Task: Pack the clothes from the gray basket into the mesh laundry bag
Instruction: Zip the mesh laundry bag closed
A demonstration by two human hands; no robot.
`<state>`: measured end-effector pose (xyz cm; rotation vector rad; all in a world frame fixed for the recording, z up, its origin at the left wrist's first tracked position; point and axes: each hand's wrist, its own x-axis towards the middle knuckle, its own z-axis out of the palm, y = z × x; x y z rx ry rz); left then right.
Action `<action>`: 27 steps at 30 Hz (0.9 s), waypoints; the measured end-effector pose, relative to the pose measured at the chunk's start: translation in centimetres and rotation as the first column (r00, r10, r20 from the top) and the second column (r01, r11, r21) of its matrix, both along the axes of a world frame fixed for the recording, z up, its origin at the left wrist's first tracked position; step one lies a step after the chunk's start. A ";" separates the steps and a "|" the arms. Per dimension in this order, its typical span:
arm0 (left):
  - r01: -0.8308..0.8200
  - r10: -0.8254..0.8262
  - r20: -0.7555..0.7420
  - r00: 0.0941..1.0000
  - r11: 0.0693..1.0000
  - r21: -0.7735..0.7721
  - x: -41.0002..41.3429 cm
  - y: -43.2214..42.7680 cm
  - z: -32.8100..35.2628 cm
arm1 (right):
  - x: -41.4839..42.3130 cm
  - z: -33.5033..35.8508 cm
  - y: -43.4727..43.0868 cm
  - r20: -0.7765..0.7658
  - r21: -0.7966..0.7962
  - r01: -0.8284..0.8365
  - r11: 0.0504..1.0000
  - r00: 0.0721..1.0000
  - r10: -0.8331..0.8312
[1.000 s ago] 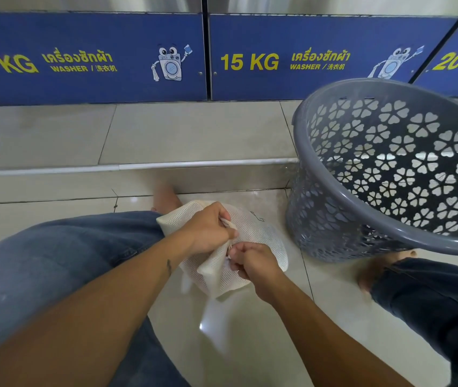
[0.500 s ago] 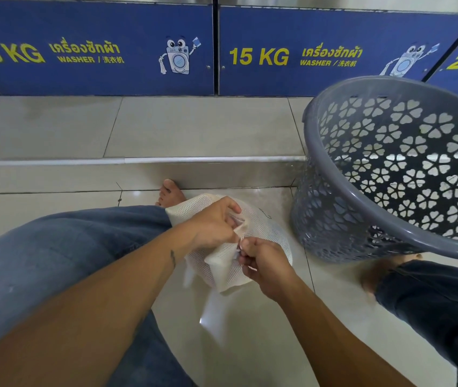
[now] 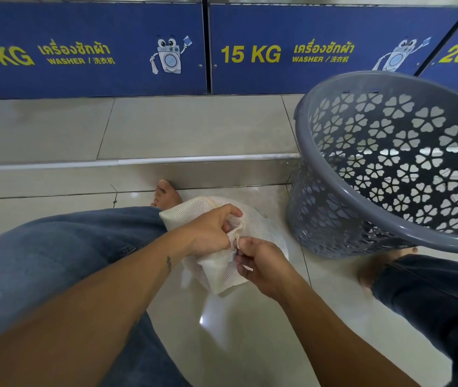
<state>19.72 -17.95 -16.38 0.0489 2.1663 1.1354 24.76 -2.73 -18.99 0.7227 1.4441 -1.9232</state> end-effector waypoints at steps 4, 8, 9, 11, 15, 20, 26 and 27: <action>-0.047 0.047 -0.007 0.999 0.998 0.035 -0.2 -0.2 0.3 | 0.0 -0.1 -0.2 -0.135 0.159 -0.015 0.987 0.990 0.037; -0.018 0.016 -0.061 0.998 0.999 -0.030 0.0 -0.1 0.0 | 0.4 -0.7 -0.7 -0.293 0.311 -0.050 0.949 0.945 0.146; -0.023 0.019 -0.087 0.996 0.998 -0.052 0.0 0.0 -0.1 | 0.5 -0.9 -0.9 -0.324 0.362 -0.052 0.931 0.929 0.178; -0.036 0.024 -0.134 0.991 0.995 -0.090 0.0 0.1 -0.1 | 0.7 -1.3 -1.3 -0.356 0.486 -0.056 0.872 0.898 0.257; -0.038 0.002 -0.210 0.978 0.985 -0.167 -0.1 0.0 0.0 | 1.4 -1.7 -2.1 -0.410 0.617 -0.013 0.787 0.848 0.336; -0.062 0.018 -0.244 0.970 0.982 -0.176 -0.4 -0.3 -0.2 | 1.4 -2.3 -2.4 -0.472 0.553 0.074 0.830 0.849 0.239; -0.035 -0.007 -0.234 0.972 0.984 -0.173 -0.3 -0.2 -0.4 | 1.8 -3.0 -3.1 -0.444 0.599 0.063 0.798 0.856 0.265; -0.035 -0.006 -0.231 0.973 0.984 -0.174 -0.3 -0.3 -0.4 | 1.8 -3.0 -3.2 -0.434 0.617 0.055 0.785 0.856 0.281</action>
